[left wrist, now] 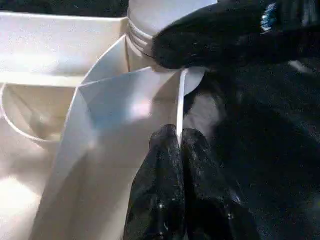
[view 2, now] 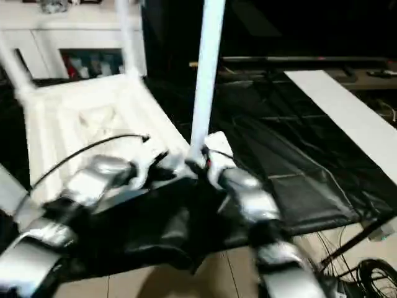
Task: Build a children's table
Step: Rotate leg to tighten
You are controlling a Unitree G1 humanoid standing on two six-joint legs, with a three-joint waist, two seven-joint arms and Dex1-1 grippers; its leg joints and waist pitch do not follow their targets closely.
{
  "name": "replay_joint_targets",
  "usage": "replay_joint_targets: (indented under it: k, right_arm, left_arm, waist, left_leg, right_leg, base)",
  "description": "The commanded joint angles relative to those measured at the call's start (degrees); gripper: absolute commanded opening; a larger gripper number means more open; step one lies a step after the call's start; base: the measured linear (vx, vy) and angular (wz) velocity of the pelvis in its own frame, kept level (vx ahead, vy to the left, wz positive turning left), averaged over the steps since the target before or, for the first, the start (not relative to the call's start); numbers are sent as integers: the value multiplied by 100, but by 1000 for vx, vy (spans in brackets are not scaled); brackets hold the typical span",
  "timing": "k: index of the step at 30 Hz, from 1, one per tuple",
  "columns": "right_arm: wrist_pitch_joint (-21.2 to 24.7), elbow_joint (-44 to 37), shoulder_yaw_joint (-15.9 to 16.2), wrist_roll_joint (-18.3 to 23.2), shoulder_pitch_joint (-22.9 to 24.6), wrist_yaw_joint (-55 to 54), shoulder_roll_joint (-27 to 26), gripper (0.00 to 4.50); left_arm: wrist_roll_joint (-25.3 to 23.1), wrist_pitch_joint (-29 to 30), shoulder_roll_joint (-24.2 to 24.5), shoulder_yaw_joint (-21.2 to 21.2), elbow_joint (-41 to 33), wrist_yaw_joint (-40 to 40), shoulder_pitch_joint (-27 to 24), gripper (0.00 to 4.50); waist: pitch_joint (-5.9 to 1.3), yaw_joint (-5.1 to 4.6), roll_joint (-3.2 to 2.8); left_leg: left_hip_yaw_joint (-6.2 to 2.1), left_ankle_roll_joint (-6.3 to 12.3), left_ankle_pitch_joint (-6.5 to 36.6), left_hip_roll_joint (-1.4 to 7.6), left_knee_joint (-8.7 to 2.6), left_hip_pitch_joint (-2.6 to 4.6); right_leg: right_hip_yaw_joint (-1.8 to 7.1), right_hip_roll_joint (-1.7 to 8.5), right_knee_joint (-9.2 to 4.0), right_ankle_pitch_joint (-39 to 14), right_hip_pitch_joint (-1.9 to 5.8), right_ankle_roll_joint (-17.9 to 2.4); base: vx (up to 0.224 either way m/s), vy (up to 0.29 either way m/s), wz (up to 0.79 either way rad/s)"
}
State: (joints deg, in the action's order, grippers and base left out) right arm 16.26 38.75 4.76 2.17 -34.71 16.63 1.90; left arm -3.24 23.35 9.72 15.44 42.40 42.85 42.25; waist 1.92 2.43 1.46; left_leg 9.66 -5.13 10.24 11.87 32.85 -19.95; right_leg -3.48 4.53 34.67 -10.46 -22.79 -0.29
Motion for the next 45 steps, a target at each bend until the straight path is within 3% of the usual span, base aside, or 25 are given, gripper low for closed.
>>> replay_joint_targets:
  k: [1,4,6,7,9,12,16,20,23,26,29,32,33,35,36,39,45]
  right_arm:
    - [124,308,353,-83,0,3,-434,267]
    - [62,273,379,-74,-14,110,-487,267]
    - [-65,-1,247,184,83,462,-498,267]
    - [-87,-48,211,225,101,501,-500,302]
    - [-115,-141,191,276,122,611,-461,323]
    - [-190,-540,161,374,153,1085,-93,357]
    - [-275,-1053,357,484,262,1923,436,388]
    - [-487,-1733,947,351,624,3584,1657,388]
    - [-639,-1774,1018,182,711,3875,1938,388]
    - [-719,-1844,1046,139,789,4136,2095,388]
    - [-684,-1922,1044,194,815,4282,2149,388]
    - [-608,-2047,1067,290,820,4414,2204,388]
    - [-589,-2099,1105,325,819,4463,2238,388]
    - [-594,-2149,1186,348,811,4535,2285,388]
    - [-606,-2155,1217,345,809,4565,2298,388]
    - [-607,-2113,1238,329,817,4718,2284,370]
    - [-592,-2113,1281,276,839,4902,2330,324]
  left_arm:
    - [-176,-5,-215,154,439,-391,-37,0]
    - [-258,-24,-220,187,517,-412,-11,0]
    - [-316,-23,-152,233,493,-349,-33,0]
    - [-324,-23,-141,240,485,-342,-37,0]
    - [-314,-16,-123,232,482,-330,-37,0]
    - [-315,-149,24,260,479,-98,-42,0]
    - [-282,-385,170,341,252,324,-124,0]
    - [-122,-493,610,615,-612,1482,-478,0]
    - [-27,-592,835,747,-909,1955,-637,0]
    - [108,-695,1043,849,-1174,2435,-788,0]
    - [200,-618,1190,909,-1376,2708,-882,0]
    - [336,-585,1418,963,-1714,3103,-1033,0]
    - [373,-549,1503,965,-1854,3233,-1091,0]
    - [398,-505,1623,953,-2046,3366,-1161,0]
    - [394,-486,1657,941,-2094,3384,-1174,0]
    - [373,-500,1693,917,-2116,3393,-1166,0]
    - [399,-418,1697,903,-2176,3413,-1168,0]
  waist:
    - [-227,21,-21]
    - [-230,19,-30]
    - [-233,25,-25]
    - [-242,35,-27]
    - [-240,41,-24]
    - [-241,48,-18]
    - [-240,23,3]
    - [-239,75,6]
    - [-266,103,17]
    - [-273,120,0]
    - [-272,138,-19]
    - [-243,128,-27]
    - [-245,156,-33]
    - [-226,184,-18]
    - [-219,210,-46]
    - [-215,225,-13]
    - [-247,229,-3]
  left_leg:
    - [-45,-95,2083,31,-407,20]
    - [-46,-58,2116,41,-420,19]
    - [-48,-40,2132,48,-424,16]
    - [-40,-21,2072,59,-429,20]
    - [-34,-9,2011,63,-442,2]
    - [-34,26,1925,70,-452,-34]
    - [-33,96,1802,68,-452,-73]
    - [-10,253,1646,118,-424,-41]
    - [31,327,1223,114,-389,-52]
    - [39,372,927,115,-381,-40]
    - [36,390,912,135,-382,-16]
    - [46,331,1151,132,-405,-5]
    - [48,289,1252,152,-410,28]
    - [46,239,1292,153,-426,12]
    - [53,217,1343,158,-427,39]
    - [43,142,1374,140,-436,11]
    - [52,226,984,127,-396,-2]
  right_leg:
    - [177,295,-636,-2891,148,-533]
    - [179,297,-634,-2864,143,-533]
    - [180,311,-634,-2882,150,-529]
    - [190,313,-632,-2742,150,-559]
    - [193,306,-612,-2556,166,-627]
    - [196,305,-585,-2329,204,-693]
    - [194,320,-580,-2305,237,-686]
    - [216,325,-554,-1921,249,-817]
    - [219,312,-469,-1195,252,-1145]
    - [215,289,-405,-652,267,-1313]
    - [214,294,-364,-376,277,-1471]
    - [216,292,-409,-738,256,-1421]
    - [225,302,-413,-851,246,-1421]
    - [231,303,-420,-1032,251,-1340]
    - [237,300,-435,-1125,222,-1295]
    - [239,301,-435,-1243,241,-1200]
    - [237,288,-368,-663,263,-1299]
  base:
    - [0,0,0]
    - [0,0,0]
    - [0,0,0]
    - [0,0,0]
    - [0,0,0]
    - [0,0,0]
    - [0,0,0]
    - [0,0,0]
    - [55,-8,3]
    - [0,0,0]
    - [0,0,0]
    - [0,0,0]
    - [0,0,0]
    - [0,0,0]
    - [0,0,0]
    - [0,0,0]
    - [0,0,0]
